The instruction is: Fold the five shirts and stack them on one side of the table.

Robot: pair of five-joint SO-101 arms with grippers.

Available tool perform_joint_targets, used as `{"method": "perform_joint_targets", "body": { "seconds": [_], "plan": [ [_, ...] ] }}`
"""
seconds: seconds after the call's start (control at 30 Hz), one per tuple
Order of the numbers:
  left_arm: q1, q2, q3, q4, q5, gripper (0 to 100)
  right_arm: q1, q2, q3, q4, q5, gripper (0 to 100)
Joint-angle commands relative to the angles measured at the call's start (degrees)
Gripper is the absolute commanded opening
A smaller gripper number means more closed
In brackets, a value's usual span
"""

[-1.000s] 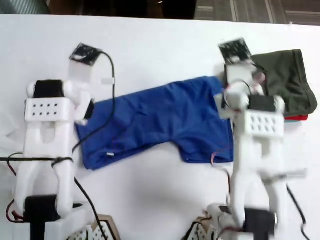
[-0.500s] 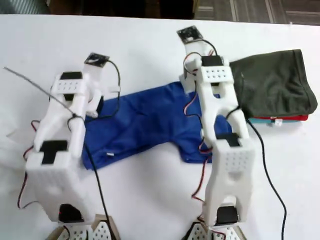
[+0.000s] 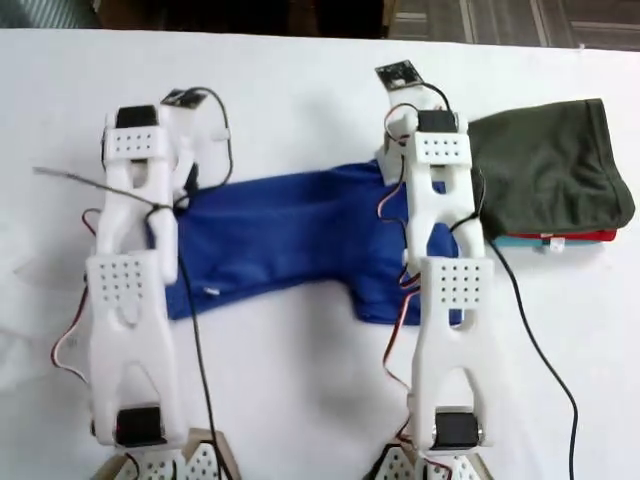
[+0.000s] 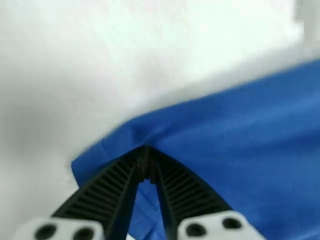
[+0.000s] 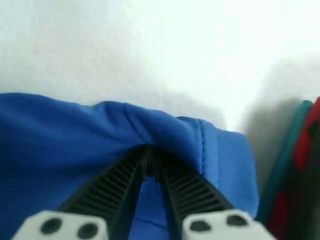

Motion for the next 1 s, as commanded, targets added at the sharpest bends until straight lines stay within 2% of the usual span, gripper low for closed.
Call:
{"method": "perform_joint_targets", "body": {
  "seconds": [0.0, 0.2, 0.33, 0.43, 0.77, 0.87, 0.97],
  "plan": [
    [-0.26, 7.74, -19.3, 3.34, 0.0, 3, 1.1, 0.04, -7.12, 3.21, 0.0, 1.9],
    [-0.26, 4.66, -16.57, 3.34, 0.0, 3, 1.19, 0.04, -19.52, 12.35, -0.09, 1.9],
    [0.44, -2.81, -11.38, 3.43, 0.09, 3, 0.92, 0.04, -28.31, 17.19, -0.18, 1.9],
    [1.23, -10.02, -4.62, 3.43, 0.18, 3, 0.75, -1.27, -27.69, 18.07, -0.09, 1.9],
    [2.9, -41.93, 30.29, 3.34, 0.18, 3, 1.19, -11.38, -26.46, 18.42, -0.35, 1.9],
    [2.9, -52.75, 44.09, 2.55, 0.0, 3, 0.84, -18.24, -20.57, 18.51, -0.35, 1.9],
    [3.25, -63.03, 59.56, -4.22, -0.09, 3, 0.75, -27.56, -8.09, 18.51, -0.35, 1.9]
  ]
}}
